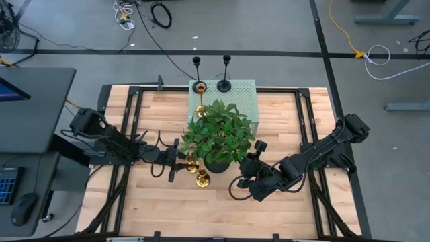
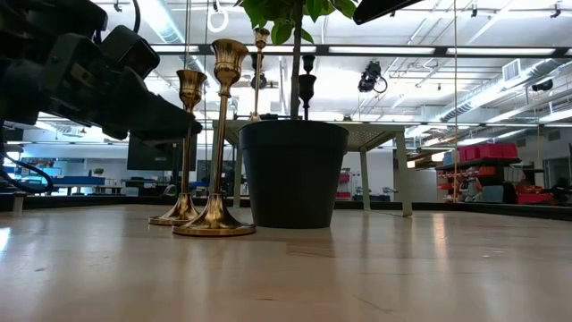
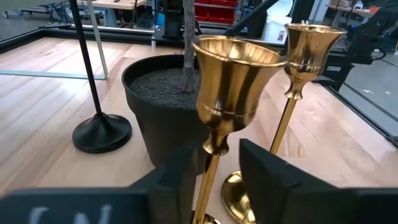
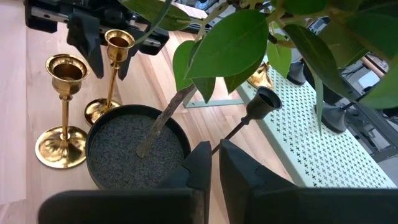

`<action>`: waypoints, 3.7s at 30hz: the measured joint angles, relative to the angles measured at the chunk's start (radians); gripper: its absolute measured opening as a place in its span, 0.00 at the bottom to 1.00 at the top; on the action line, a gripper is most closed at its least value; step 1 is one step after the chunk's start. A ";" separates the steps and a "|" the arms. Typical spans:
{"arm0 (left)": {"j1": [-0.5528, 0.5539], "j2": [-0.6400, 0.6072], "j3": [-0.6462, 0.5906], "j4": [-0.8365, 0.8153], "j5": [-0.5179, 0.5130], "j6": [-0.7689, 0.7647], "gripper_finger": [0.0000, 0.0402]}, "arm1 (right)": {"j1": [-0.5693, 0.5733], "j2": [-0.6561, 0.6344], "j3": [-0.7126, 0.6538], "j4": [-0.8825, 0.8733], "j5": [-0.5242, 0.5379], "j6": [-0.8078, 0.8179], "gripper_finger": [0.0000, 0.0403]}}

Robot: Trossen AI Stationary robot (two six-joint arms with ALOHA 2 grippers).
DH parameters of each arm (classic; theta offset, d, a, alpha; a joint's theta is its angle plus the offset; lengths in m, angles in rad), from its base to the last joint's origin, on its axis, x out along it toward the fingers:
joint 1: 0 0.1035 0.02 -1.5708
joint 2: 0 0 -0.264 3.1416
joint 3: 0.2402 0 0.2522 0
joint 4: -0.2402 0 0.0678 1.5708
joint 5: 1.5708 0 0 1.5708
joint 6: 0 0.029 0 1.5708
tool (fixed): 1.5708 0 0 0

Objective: Pick & Place candle stick holders
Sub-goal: Put the left gold candle holder on the shelf

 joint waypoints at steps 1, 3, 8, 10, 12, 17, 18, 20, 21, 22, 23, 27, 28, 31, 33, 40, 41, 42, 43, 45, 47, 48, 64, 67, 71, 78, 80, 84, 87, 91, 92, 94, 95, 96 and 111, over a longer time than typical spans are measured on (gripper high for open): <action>0.000 0.000 0.000 0.000 0.000 0.000 0.27 | 0.000 0.000 0.000 0.000 0.000 0.000 0.08; 0.000 0.000 0.000 -0.001 0.000 0.000 0.21 | 0.000 0.000 0.000 0.000 0.000 0.000 0.08; 0.000 0.000 0.000 -0.002 0.000 0.006 0.06 | 0.000 0.000 0.000 0.000 0.000 0.000 0.08; 0.000 0.000 0.000 -0.003 0.000 0.015 0.03 | 0.000 0.000 0.000 0.000 0.000 0.000 0.08; 0.000 0.000 0.000 -0.003 -0.005 0.012 0.04 | 0.000 0.000 0.000 0.000 0.000 0.000 0.08; -0.001 -0.001 0.000 -0.002 -0.008 -0.016 0.04 | 0.000 0.000 0.000 0.000 0.000 0.005 0.08; -0.004 -0.002 0.000 -0.002 -0.008 -0.020 0.03 | 0.000 0.000 0.000 0.000 -0.001 0.007 0.08; -0.011 -0.014 0.000 -0.006 -0.006 -0.033 0.03 | 0.000 0.000 0.000 0.000 -0.013 0.007 0.08; -0.014 -0.024 0.000 -0.006 -0.003 -0.041 0.03 | 0.000 0.000 0.000 0.000 -0.023 0.005 0.08; -0.017 -0.036 0.000 -0.003 0.005 -0.045 0.03 | 0.000 0.000 0.000 0.001 -0.027 0.005 0.08; -0.020 -0.054 0.000 -0.006 0.014 -0.047 0.03 | 0.000 0.000 0.000 0.001 -0.026 0.005 0.08; -0.041 -0.161 0.000 -0.019 0.049 -0.047 0.03 | 0.000 0.000 0.000 0.011 -0.026 0.004 0.08; -0.049 -0.194 0.000 -0.043 0.052 -0.047 0.03 | 0.000 0.000 0.000 0.015 -0.026 0.000 0.08; -0.070 -0.306 0.000 -0.140 0.054 -0.061 0.03 | 0.000 0.000 0.000 0.038 -0.026 -0.023 0.08; -0.081 -0.388 0.000 -0.221 0.051 -0.078 0.03 | 0.000 0.000 0.000 0.058 -0.034 -0.041 0.08; -0.113 -0.629 0.128 -0.648 0.045 -0.094 0.03 | 0.005 -0.011 0.000 0.075 -0.102 -0.044 0.08; -0.118 -0.645 0.174 -0.742 0.045 -0.094 0.03 | 0.008 -0.011 0.000 0.081 -0.102 -0.045 0.08; -0.125 -0.652 0.221 -0.831 0.045 -0.090 0.03 | 0.012 -0.011 0.000 0.089 -0.103 -0.047 0.08; -0.132 -0.651 0.270 -0.901 0.045 -0.084 0.03 | 0.016 -0.011 0.000 0.098 -0.105 -0.048 0.08; -0.151 -0.647 0.365 -0.993 0.045 -0.046 0.03 | 0.026 -0.011 0.000 0.118 -0.106 -0.052 0.08; -0.176 -0.626 0.443 -1.037 0.047 -0.005 0.03 | 0.038 -0.011 0.000 0.136 -0.126 -0.053 0.08; -0.190 -0.614 0.469 -1.052 0.046 0.014 0.03 | 0.044 -0.011 0.000 0.152 -0.140 -0.056 0.08; -0.318 -0.364 0.627 -0.962 -0.087 0.072 0.03 | 0.152 -0.012 0.000 0.490 -0.407 -0.129 0.08; -0.319 -0.312 0.685 -0.955 -0.086 0.098 0.03 | 0.158 -0.012 0.000 0.545 -0.445 -0.133 0.08; -0.322 -0.231 0.786 -0.957 -0.077 0.136 0.03 | 0.162 -0.010 0.000 0.643 -0.526 -0.160 0.08; -0.334 -0.076 0.970 -0.977 0.003 0.191 0.03 | 0.201 0.013 0.000 0.706 -0.584 -0.210 0.08; -0.338 -0.045 1.013 -0.982 0.013 0.191 0.03 | 0.216 0.024 0.000 0.745 -0.584 -0.222 0.08; -0.348 0.009 1.081 -0.979 0.032 0.191 0.03 | 0.241 0.077 0.000 0.863 -0.583 -0.269 0.08; -0.356 0.045 1.128 -0.984 0.039 0.182 0.03 | 0.243 0.131 0.000 0.925 -0.558 -0.288 0.08; -0.362 0.078 1.162 -0.975 0.099 0.172 0.03 | 0.241 0.168 0.000 0.935 -0.466 -0.296 0.08; -0.366 0.086 1.167 -0.970 0.110 0.172 0.03 | 0.238 0.171 0.000 0.942 -0.450 -0.296 0.08; -0.373 0.093 1.172 -0.974 0.112 0.176 0.04 | 0.232 0.172 0.000 0.951 -0.445 -0.301 0.08; -0.377 0.093 1.172 -0.981 0.114 0.178 0.04 | 0.230 0.172 0.000 0.970 -0.456 -0.302 0.08; -0.379 0.093 1.172 -0.982 0.114 0.180 0.04 | 0.228 0.172 0.000 0.994 -0.471 -0.304 0.08; -0.364 0.093 1.172 -0.979 0.114 0.199 0.04 | 0.191 0.172 0.000 1.066 -0.557 -0.339 0.10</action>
